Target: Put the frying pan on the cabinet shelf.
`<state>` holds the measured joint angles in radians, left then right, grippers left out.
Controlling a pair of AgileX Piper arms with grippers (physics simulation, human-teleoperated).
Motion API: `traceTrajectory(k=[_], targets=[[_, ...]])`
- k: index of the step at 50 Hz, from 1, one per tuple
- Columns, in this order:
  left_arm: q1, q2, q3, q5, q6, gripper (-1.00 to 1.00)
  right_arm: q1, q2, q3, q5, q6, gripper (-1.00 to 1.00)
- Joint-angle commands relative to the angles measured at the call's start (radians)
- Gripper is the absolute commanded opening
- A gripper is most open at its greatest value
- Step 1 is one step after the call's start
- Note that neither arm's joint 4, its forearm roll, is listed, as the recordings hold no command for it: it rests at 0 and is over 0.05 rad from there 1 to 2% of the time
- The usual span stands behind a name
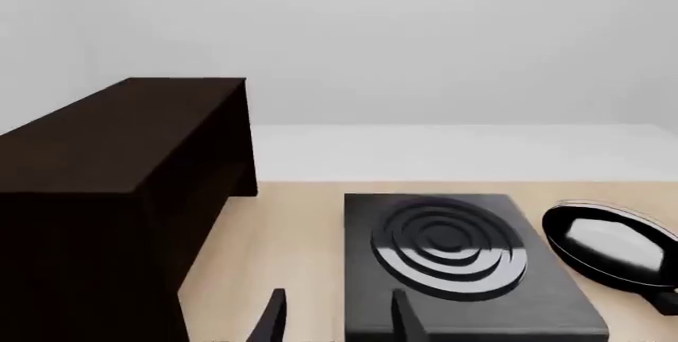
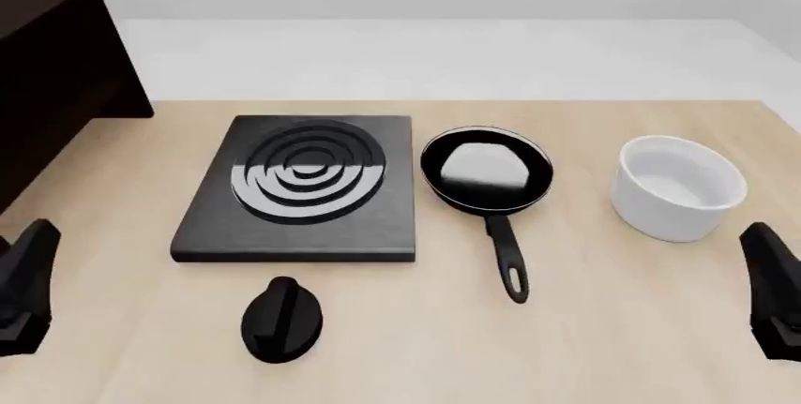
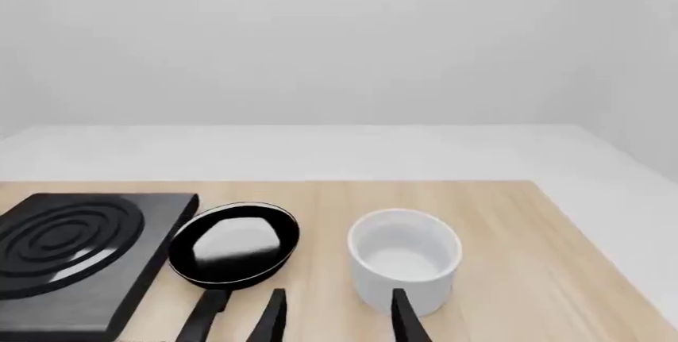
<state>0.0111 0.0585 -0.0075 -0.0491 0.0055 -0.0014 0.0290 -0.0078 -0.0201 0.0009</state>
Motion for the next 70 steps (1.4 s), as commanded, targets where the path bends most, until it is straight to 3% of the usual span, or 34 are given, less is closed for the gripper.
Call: traceTrajectory(k=[1, 2, 3, 4, 5, 7, 9, 13, 15, 18, 22, 26, 30, 32, 34, 35, 36, 40, 43, 44, 45, 50, 53, 59, 61, 63, 65, 70], targets=[[-0.041, -0.041, -0.048, 0.105, -0.01, 1.0, 0.019, 0.001, -0.051, 0.055, -0.021, 1.0], [-0.059, -0.029, -0.057, 0.11, -0.008, 1.0, 0.025, -0.012, -0.07, 0.073, -0.027, 1.0], [-0.074, -0.015, -0.062, 0.106, -0.006, 1.0, 0.003, -0.017, -0.083, 0.081, -0.096, 1.0], [-0.086, -0.007, -0.064, 0.098, 0.057, 1.0, -0.026, 0.005, -0.102, 0.09, -0.043, 1.0], [-0.116, 0.032, -0.073, 0.08, 0.082, 1.0, 0.024, -0.005, -0.139, 0.123, 0.019, 1.0], [-0.104, 0.072, -0.116, 0.106, -0.033, 1.0, 0.026, -0.003, -0.18, 0.163, -0.046, 1.0], [-0.095, 0.06, -0.138, 0.136, -0.056, 1.0, 0.038, -0.002, -0.199, 0.183, -0.05, 1.0], [-0.099, 0.039, -0.221, 0.226, -0.045, 1.0, 0.057, 0.0, -0.258, 0.242, -0.116, 1.0], [-0.091, 0.038, -0.251, 0.252, -0.023, 1.0, 0.055, -0.003, -0.291, 0.27, -0.099, 1.0], [-0.094, 0.037, -0.294, 0.299, -0.038, 1.0, 0.113, 0.068, -0.322, 0.283, -0.15, 1.0], [-0.116, 0.033, -0.328, 0.351, -0.066, 1.0, 0.12, 0.103, -0.379, 0.307, -0.131, 1.0], [-0.109, 0.024, -0.361, 0.392, -0.087, 1.0, 0.185, 0.159, -0.453, 0.352, -0.124, 1.0], [-0.137, 0.048, -0.391, 0.439, -0.095, 1.0, 0.215, 0.243, -0.473, 0.349, -0.202, 1.0], [-0.135, 0.062, -0.402, 0.446, -0.118, 1.0, 0.199, 0.29, -0.508, 0.371, -0.116, 1.0], [-0.106, 0.083, -0.391, 0.433, -0.168, 1.0, 0.247, 0.346, -0.521, 0.363, -0.159, 1.0], [-0.119, 0.078, -0.389, 0.428, -0.19, 1.0, 0.262, 0.385, -0.516, 0.359, -0.151, 1.0], [-0.126, 0.081, -0.388, 0.428, -0.175, 1.0, 0.301, 0.412, -0.527, 0.368, -0.16, 1.0], [-0.136, 0.088, -0.369, 0.418, -0.174, 1.0, 0.373, 0.532, -0.595, 0.411, -0.095, 1.0], [-0.142, 0.102, -0.36, 0.398, -0.166, 1.0, 0.398, 0.611, -0.616, 0.431, -0.091, 1.0], [-0.142, 0.105, -0.363, 0.395, -0.17, 1.0, 0.414, 0.642, -0.627, 0.436, -0.134, 1.0], [-0.144, 0.107, -0.366, 0.398, -0.163, 1.0, 0.404, 0.646, -0.635, 0.437, -0.139, 1.0], [-0.145, 0.103, -0.376, 0.407, -0.162, 1.0, 0.458, 0.744, -0.671, 0.46, -0.13, 1.0], [-0.141, 0.104, -0.375, 0.402, -0.121, 1.0, 0.479, 0.8, -0.686, 0.481, -0.126, 1.0], [-0.158, 0.108, -0.365, 0.392, -0.14, 1.0, 0.485, 0.854, -0.721, 0.496, -0.088, 1.0], [-0.162, 0.109, -0.358, 0.388, -0.137, 1.0, 0.489, 0.86, -0.748, 0.508, -0.024, 1.0], [-0.16, 0.108, -0.356, 0.387, -0.14, 1.0, 0.51, 0.874, -0.763, 0.528, -0.031, 1.0], [-0.155, 0.107, -0.356, 0.388, -0.142, 1.0, 0.49, 0.875, -0.783, 0.533, -0.012, 1.0], [-0.162, 0.108, -0.349, 0.382, -0.141, 1.0, 0.533, 0.93, -0.774, 0.539, 0.022, 1.0]])
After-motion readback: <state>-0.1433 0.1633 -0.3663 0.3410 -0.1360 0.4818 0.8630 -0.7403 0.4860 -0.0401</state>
